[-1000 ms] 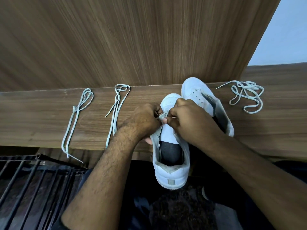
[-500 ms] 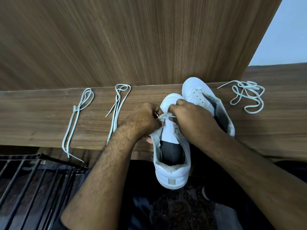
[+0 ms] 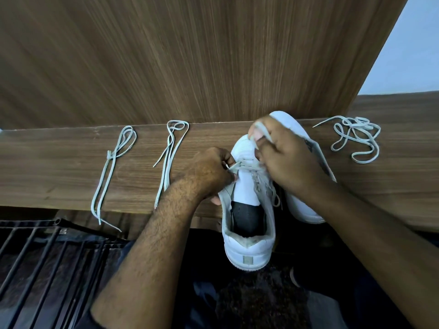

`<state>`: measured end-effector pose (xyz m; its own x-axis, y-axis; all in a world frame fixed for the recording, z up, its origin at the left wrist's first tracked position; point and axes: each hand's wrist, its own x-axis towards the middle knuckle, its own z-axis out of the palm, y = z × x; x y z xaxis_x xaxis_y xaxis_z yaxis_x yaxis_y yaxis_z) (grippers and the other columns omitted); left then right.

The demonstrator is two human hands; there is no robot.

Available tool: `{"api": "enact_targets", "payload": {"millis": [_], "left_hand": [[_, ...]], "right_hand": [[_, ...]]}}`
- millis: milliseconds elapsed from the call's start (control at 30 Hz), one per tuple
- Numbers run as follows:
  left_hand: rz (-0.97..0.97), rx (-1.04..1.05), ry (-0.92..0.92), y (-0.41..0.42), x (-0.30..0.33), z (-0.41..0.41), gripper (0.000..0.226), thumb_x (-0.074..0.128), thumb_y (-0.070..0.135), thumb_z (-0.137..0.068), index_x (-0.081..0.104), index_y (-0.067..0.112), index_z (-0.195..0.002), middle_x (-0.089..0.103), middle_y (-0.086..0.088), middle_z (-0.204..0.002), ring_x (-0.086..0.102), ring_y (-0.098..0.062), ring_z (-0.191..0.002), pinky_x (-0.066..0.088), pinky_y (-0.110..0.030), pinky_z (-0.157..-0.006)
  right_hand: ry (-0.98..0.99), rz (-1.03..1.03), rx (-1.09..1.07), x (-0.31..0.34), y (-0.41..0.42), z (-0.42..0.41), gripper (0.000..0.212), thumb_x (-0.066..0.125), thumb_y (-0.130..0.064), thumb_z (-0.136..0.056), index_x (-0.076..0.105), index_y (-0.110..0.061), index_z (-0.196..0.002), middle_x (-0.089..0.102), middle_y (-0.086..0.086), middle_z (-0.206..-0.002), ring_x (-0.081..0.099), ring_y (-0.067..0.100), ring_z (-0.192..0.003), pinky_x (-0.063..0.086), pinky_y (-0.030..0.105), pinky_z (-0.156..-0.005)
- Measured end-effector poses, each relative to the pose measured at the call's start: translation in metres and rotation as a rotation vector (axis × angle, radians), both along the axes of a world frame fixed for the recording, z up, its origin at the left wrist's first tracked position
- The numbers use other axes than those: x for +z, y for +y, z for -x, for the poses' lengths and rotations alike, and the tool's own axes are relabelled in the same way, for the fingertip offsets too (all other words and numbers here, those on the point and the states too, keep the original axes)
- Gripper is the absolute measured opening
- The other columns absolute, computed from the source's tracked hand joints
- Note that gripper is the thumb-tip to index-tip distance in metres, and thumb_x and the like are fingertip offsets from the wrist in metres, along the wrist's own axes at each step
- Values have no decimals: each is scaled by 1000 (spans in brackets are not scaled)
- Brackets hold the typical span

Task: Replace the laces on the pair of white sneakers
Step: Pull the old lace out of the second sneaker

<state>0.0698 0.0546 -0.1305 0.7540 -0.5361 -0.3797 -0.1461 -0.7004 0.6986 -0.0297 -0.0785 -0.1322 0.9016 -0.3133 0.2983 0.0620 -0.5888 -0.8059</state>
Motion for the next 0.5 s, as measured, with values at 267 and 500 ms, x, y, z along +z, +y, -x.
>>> {"api": "enact_targets", "payload": {"millis": [267,500], "left_hand": [[-28,-41,-66,0,1,0,9,72,8,-90,68,16,-91,67,-7,-96,67,-15,-58,50,-24,-39],[-78,-80,-199,-1,2,2,23,68,11,-90,57,27,-77,64,-1,-83,59,-7,-51,40,-14,-34]], "right_hand": [[374,572,20,-16,-2,-7,28,51,-43,-100,65,-19,-97,45,-5,-90,57,22,-91,43,36,-70],[146,-179,113,-17,1,-11,24,45,-32,-105,62,-24,-90,63,-5,-93,61,15,-94,50,41,-91]]}}
